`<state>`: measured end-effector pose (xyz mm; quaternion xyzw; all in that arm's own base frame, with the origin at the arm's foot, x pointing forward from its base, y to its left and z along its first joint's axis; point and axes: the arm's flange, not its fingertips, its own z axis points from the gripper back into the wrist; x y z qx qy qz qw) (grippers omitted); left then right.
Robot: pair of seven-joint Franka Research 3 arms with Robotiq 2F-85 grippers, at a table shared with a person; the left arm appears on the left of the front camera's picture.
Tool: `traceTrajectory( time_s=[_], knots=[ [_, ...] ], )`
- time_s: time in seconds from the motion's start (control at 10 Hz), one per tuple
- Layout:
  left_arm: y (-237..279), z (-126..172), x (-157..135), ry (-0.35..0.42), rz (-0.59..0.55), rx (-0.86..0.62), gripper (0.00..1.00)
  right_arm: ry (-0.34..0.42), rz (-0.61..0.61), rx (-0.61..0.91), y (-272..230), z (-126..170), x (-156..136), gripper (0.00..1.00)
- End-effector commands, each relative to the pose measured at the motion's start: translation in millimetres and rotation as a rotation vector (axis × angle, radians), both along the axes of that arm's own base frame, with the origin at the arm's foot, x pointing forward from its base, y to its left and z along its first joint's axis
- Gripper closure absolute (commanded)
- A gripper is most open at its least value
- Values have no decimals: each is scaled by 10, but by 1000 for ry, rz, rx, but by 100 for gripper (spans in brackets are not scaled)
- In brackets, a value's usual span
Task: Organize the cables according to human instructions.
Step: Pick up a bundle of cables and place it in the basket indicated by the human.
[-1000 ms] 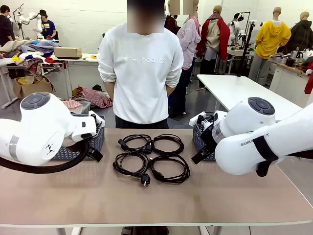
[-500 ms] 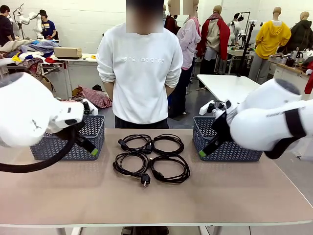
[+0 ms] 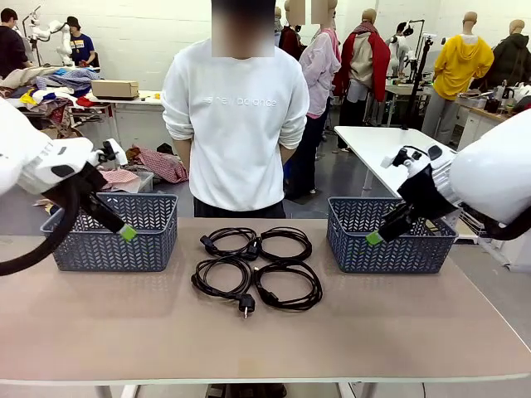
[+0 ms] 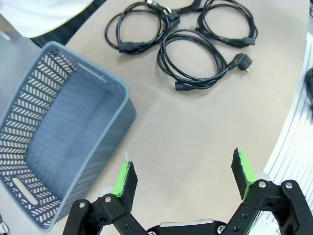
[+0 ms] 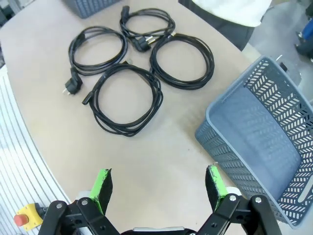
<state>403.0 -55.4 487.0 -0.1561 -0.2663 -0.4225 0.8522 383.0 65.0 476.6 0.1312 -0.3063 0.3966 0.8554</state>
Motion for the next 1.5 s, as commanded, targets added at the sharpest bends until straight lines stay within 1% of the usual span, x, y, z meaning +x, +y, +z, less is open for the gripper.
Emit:
traceTrajectory(
  time_s=[0.0,0.3,0.5,0.6,0.7,1.4],
  knots=[
    [142,63,119,19,-10,-14,0,-5,58,85,-152,92,49,0],
    [204,127,215,17,-17,-36,0,-14,67,117,-306,216,40,0],
    [258,182,300,21,-39,-42,0,11,82,127,-355,274,-6,0],
    [292,198,312,27,-25,-55,0,-8,38,104,-266,251,1,0],
    [200,152,223,23,-2,-25,0,-8,38,104,-266,251,1,0],
    [200,152,223,23,-2,-25,0,-8,38,104,-266,251,1,0]
  ],
)
